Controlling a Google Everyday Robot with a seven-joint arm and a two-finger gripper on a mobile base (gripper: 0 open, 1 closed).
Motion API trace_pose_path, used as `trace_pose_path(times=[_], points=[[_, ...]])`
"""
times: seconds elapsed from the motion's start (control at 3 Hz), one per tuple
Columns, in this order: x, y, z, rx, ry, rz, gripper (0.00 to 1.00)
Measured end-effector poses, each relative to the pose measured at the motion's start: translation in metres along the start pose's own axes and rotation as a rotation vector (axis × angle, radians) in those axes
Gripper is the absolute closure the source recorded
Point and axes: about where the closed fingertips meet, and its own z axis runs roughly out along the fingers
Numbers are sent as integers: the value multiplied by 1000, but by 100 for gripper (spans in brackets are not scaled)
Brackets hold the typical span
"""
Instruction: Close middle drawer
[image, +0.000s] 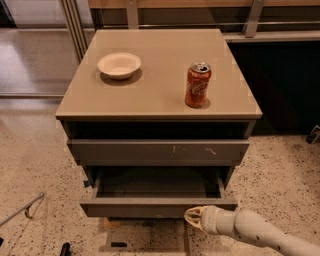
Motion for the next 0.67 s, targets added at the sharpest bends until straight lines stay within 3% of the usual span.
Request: trace_pose_path(times=[0.67], points=[[-2,-37,29,38,-26,-21,100]])
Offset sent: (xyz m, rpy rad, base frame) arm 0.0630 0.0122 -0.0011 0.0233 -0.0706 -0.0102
